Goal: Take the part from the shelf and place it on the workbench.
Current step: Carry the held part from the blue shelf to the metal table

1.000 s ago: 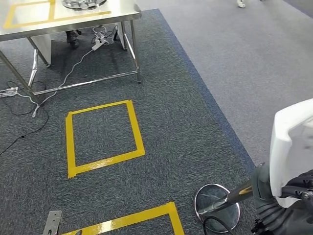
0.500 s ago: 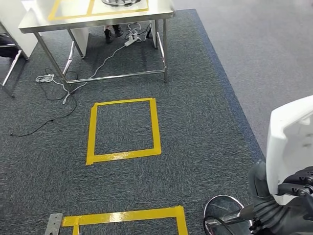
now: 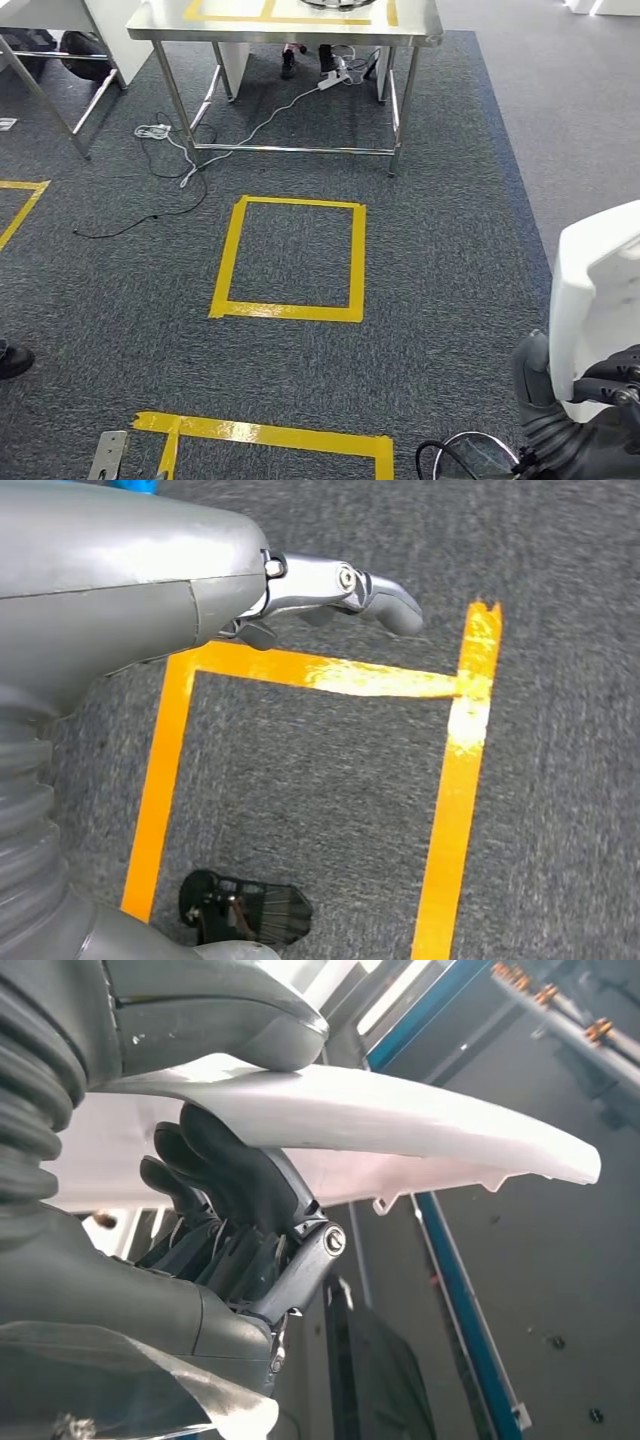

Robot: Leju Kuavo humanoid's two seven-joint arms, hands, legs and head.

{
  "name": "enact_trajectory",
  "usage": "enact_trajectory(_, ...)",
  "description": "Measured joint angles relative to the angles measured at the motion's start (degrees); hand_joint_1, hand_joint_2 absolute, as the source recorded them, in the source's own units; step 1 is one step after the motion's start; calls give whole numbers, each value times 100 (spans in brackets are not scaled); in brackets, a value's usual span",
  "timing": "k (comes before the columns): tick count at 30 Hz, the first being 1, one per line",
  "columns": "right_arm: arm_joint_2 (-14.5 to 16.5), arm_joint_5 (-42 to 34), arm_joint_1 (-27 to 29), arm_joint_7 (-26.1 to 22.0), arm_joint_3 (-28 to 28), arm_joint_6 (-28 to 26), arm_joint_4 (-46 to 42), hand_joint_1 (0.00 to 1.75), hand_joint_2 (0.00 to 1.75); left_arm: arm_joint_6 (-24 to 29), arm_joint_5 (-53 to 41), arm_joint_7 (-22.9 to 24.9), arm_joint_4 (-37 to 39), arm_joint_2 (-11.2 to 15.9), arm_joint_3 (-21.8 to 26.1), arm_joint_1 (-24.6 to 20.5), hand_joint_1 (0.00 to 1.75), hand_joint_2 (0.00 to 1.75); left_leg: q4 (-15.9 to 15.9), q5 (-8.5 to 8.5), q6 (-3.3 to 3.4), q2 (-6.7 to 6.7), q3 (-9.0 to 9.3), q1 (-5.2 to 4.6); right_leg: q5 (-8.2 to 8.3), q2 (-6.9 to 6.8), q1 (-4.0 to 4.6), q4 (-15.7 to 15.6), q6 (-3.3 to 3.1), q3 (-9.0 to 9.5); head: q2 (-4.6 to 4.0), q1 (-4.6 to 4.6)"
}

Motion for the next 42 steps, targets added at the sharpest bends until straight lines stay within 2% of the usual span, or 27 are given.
enact_trajectory(1, -1, -4, -2, 0, 1, 0, 5, 175, 175, -1, 1, 1, 1, 0, -5, -7, 0, 175, 7, -3, 1, -160, 5, 6, 91, 117, -17, 98, 7, -117, 0, 11)
enact_trajectory(2, -1, -6, -2, 0, 2, 0, 7, 175, 175, -1, 1, 2, 1, -1, -6, -7, 0, 175, 16, -11, -13, -267, 10, 14, 349, 225, -35, -277, 3, 5, 0, 11)
enact_trajectory(3, -1, -9, -2, 0, 3, 0, 9, 175, 175, -1, 3, 2, 0, -1, -7, -11, 0, 175, 42, -23, -38, -349, 0, 12, 510, 355, -56, -648, -7, 154, 0, 11)
enact_trajectory(4, -1, -16, -3, 0, 4, 0, 13, 175, 175, 0, 5, 3, -1, 1, -8, -15, 0, 175, 61, -27, -72, -417, -24, 15, 595, 467, -69, -900, -22, 269, 0, 9)
enact_trajectory(5, -1, -22, -5, -1, 7, 0, 17, 175, 175, 1, 7, 3, -1, 3, -8, -14, 0, 175, 75, -23, -110, -476, -54, 20, 602, 544, -73, -1017, -43, 326, 0, 8)
enact_trajectory(7, -1, -32, -10, -3, 13, 0, 27, 175, 175, 2, 9, 4, -1, 15, -8, 3, 0, 175, 73, 2, -184, -590, -99, 39, 592, 472, -64, -1045, -101, 364, 1, 6)
enact_trajectory(8, -1, -34, -12, -4, 16, 0, 29, 175, 175, 2, 10, 4, 0, 15, -8, 15, 0, 175, 95, -10, -215, -570, -114, 39, 601, 404, -69, -1064, -134, 380, 1, 0)
enact_trajectory(10, 0, -37, -12, -5, 22, 0, 33, 175, 175, 3, 16, 5, 1, 20, -9, 12, 0, 175, 380, -181, -275, -323, -245, 28, 607, 239, -87, -1107, -205, 426, 1, -49)
enact_trajectory(11, 0, -38, -12, -6, 24, 0, 34, 175, 175, 3, 20, 6, 2, 14, -10, 0, 0, 175, 704, -348, -305, -132, -397, 30, 599, 150, -81, -1113, -233, 444, 0, -75)
enact_trajectory(12, 1, -41, -12, -7, 24, 0, 35, 175, 175, 4, 22, 6, 1, 16, -10, -12, 0, 175, 1091, -525, -332, -2, -585, 39, 587, 64, -75, -1115, -254, 453, 0, -93)
enact_trajectory(13, 1, -46, -12, -7, 25, 0, 39, 175, 175, 4, 23, 7, 1, 17, -10, -16, 0, 175, 1453, -661, -354, 63, -766, 51, 576, -21, -69, -1114, -261, 459, 0, -93)
enact_trajectory(14, 1, -53, -13, -7, 27, 0, 44, 175, 175, 4, 24, 7, 1, 17, -9, -11, 0, 175, 1688, -716, -370, 93, -884, 62, 562, -98, -67, -1113, -262, 467, 0, -95)
enact_trajectory(15, 1, -63, -14, -7, 29, 0, 50, 175, 175, 4, 26, 8, 1, 17, -9, -2, 0, 175, 1702, -653, -377, 104, -892, 70, 548, -163, -67, -1112, -256, 480, 0, -96)
enact_trajectory(16, 1, -74, -15, -7, 32, 0, 56, 175, 175, 4, 28, 8, 1, 19, -8, 6, 0, 175, 1513, -502, -375, 117, -796, 75, 532, -220, -67, -1112, -245, 498, 0, -96)
enact_trajectory(18, 1, -118, -16, -9, 38, 0, 66, 175, 175, 2, 35, 11, 2, 22, -8, 12, 0, 175, 741, -123, -343, 186, -391, 71, 497, -297, -66, -1114, -209, 549, 0, -95)
enact_trajectory(20, 0, -190, -16, -15, 44, 0, 85, 175, 175, -3, 59, 22, 2, 22, -8, 16, 0, 175, 175, 34, -303, 259, -107, 47, 466, -335, -39, -1100, -165, 559, 0, -91)
enact_trajectory(21, -1, -230, -13, -21, 45, 0, 98, 175, 175, -5, 76, 28, 2, 19, -7, 22, 0, 175, 84, 22, -295, 278, -67, 39, 458, -340, -24, -1095, -162, 551, 0, -89)
enact_trajectory(24, -1, -324, -4, -45, 46, 0, 139, 175, 175, -7, 115, 37, 1, 10, -5, 41, 0, 175, 58, 19, -283, 280, -68, 31, 461, -328, -13, -1118, -176, 550, 0, -86)
enact_trajectory(31, -1, -426, 54, -96, 50, 0, 221, 175, 175, -15, 132, 37, 3, 12, -5, 43, 0, 175, 62, -23, -216, 280, -55, 18, 482, -328, -23, -1208, -99, 547, 0, -84)
enact_trajectory(36, 0, -463, 76, -103, 59, 0, 248, 175, 175, -25, 134, 37, 2, 13, -5, 44, 0, 175, 66, -20, -209, 280, -55, 11, 493, -327, -28, -1212, -68, 591, 0, -86)
enact_trajectory(42, 2, -480, 84, -111, 63, 0, 268, 175, 175, -31, 134, 37, 2, 14, -5, 44, 0, 175, 73, -18, -204, 281, -52, 16, 494, -328, -23, -1214, -63, 611, 0, -87)
